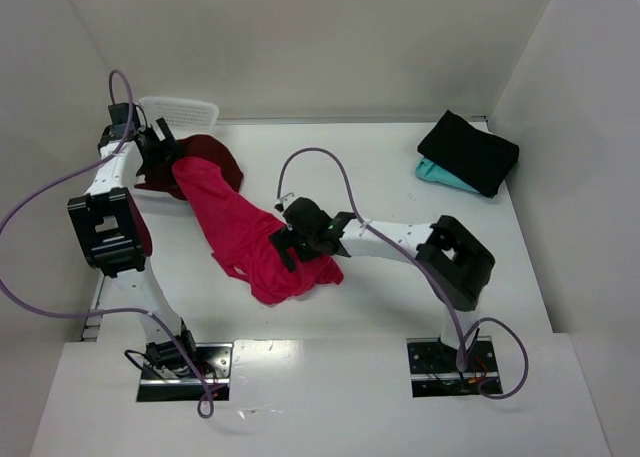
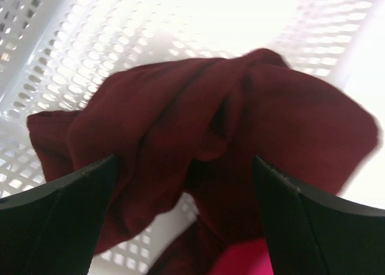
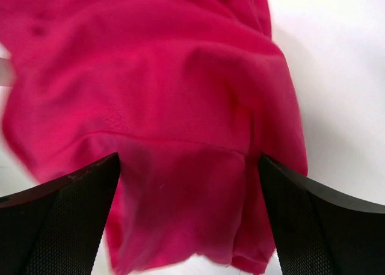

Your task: Fold and stack the t-shirts

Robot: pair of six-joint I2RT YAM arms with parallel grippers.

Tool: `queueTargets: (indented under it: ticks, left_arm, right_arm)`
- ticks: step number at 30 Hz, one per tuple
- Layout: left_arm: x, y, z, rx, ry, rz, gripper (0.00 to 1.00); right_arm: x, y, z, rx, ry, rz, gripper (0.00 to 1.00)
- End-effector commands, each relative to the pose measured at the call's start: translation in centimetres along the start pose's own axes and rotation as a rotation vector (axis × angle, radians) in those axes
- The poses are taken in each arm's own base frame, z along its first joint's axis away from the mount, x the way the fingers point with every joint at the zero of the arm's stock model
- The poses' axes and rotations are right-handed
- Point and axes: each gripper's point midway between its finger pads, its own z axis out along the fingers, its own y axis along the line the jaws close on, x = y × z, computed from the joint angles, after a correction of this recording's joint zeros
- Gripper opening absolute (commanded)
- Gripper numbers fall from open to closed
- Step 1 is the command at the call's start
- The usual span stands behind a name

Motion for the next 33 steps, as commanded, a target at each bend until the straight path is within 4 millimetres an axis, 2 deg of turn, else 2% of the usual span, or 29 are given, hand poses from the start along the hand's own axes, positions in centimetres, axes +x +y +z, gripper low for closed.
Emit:
queueTargets:
  ticks: [1,2,3,5,6,7,8,9,10,12,13,14,15,16,18,19,20,22,23,24,25,26,27,29,30,32,33]
  left_arm:
    - [-1.4,0.5,0.6,0.030,-0.022,-0.019,0.91]
    - [-1.0,0.4,1.0,0.036,-0.011,-0.020,0.87]
    - [-0.6,0.4,1.4,0.044,0.004,-0.021,0.74]
    - [-0.6,0.4,1.4,0.044,0.004,-0.021,0.55]
    - [-0.6,0.4,1.4,0.044,0.004,-0.021,0.36]
    - [-0.3,0.5,1.8,0.041,0.013,-0.023,0.25]
    - [-0.1,0.5,1.7,0.039,0.022,-0.024,0.13]
    - [-0.5,0.6,1.6,0.050,0.014,-0.029,0.03]
    - [-0.1,0.4,1.8,0.087,0.034,-0.037,0.00]
    - [-0.3,0.4,1.9,0.107,0.038,-0.055,0.00]
    - [-0.8,0.3,1.8,0.110,0.027,-0.053,0.00]
    - [-0.7,1.0,1.8,0.090,0.030,-0.070,0.00]
    - [-1.6,1.1,1.3,0.072,0.004,-0.067,0.00]
    - [-2.8,1.7,0.1,0.046,-0.035,-0.080,0.00]
    - [-4.0,2.3,-1.2,0.022,-0.080,-0.093,0.00]
    - [-4.6,2.2,-2.0,0.018,-0.100,-0.091,0.00]
    - [-6.3,2.5,-3.5,0.012,-0.150,-0.093,0.00]
    - [-7.8,2.5,-5.3,0.006,-0.186,-0.106,0.00]
    - [-10.1,2.4,-7.5,-0.012,-0.261,-0.111,0.00]
    - [-12.1,2.3,-10.0,-0.035,-0.329,-0.110,0.00]
    - [-12.4,2.1,-10.8,-0.031,-0.346,-0.108,0.00]
    - [-14.1,1.8,-12.7,-0.031,-0.401,-0.105,0.00]
    - [-15.3,2.5,-14.7,-0.067,-0.453,-0.128,0.00]
    - [-17.5,2.5,-17.4,-0.096,-0.523,-0.134,0.00]
    - [-19.2,2.8,-19.8,-0.115,-0.580,-0.144,0.00]
    - [-20.6,4.0,-21.6,-0.140,-0.625,-0.171,0.00]
    - [-21.7,4.0,-23.4,-0.126,-0.664,-0.171,0.00]
  right_arm:
    - [0.7,-0.8,1.6,0.060,0.052,-0.042,0.97]
    - [0.7,-0.6,1.8,0.047,0.057,-0.042,0.93]
    - [0.7,-0.3,2.1,0.036,0.062,-0.042,0.82]
    - [0.4,-0.2,2.2,0.032,0.048,-0.041,0.68]
    - [-0.1,-0.1,2.1,0.030,0.038,-0.040,0.59]
    - [-0.2,-0.2,2.1,0.040,0.035,-0.040,0.50]
    - [-0.3,-0.6,2.1,0.059,0.030,-0.041,0.30]
    - [-0.2,-1.0,2.1,0.087,0.033,-0.026,0.22]
    - [-0.7,-1.5,1.5,0.114,0.016,-0.025,0.11]
    - [-1.2,-2.4,0.1,0.169,-0.018,0.001,0.00]
    - [-1.2,-2.4,-0.4,0.167,-0.025,0.003,0.00]
    - [-1.4,-3.3,-0.8,0.191,-0.039,0.044,0.00]
    - [-0.9,-4.1,-1.1,0.201,-0.037,0.066,0.00]
    - [-0.6,-6.2,-2.1,0.262,-0.049,0.118,0.00]
    - [-0.4,-8.6,-3.2,0.326,-0.064,0.175,0.00]
    - [0.1,-11.2,-4.0,0.380,-0.056,0.229,0.00]
    - [0.4,-12.8,-5.3,0.416,-0.076,0.311,0.00]
    - [0.6,-16.0,-7.1,0.436,-0.104,0.421,0.00]
    - [0.7,-19.1,-9.5,0.471,-0.162,0.522,0.00]
    - [-0.3,-21.2,-12.2,0.493,-0.247,0.579,0.00]
    - [-0.2,-22.1,-12.5,0.511,-0.251,0.598,0.00]
    - [-0.7,-23.0,-14.5,0.548,-0.304,0.625,0.00]
    - [-0.4,-24.3,-15.6,0.585,-0.312,0.654,0.00]
    - [-0.7,-25.2,-16.6,0.604,-0.324,0.657,0.00]
    - [-0.6,-24.9,-16.1,0.583,-0.307,0.645,0.00]
    - [-0.9,-24.3,-15.4,0.530,-0.300,0.643,0.00]
    - [-0.7,-23.9,-14.8,0.502,-0.290,0.642,0.00]
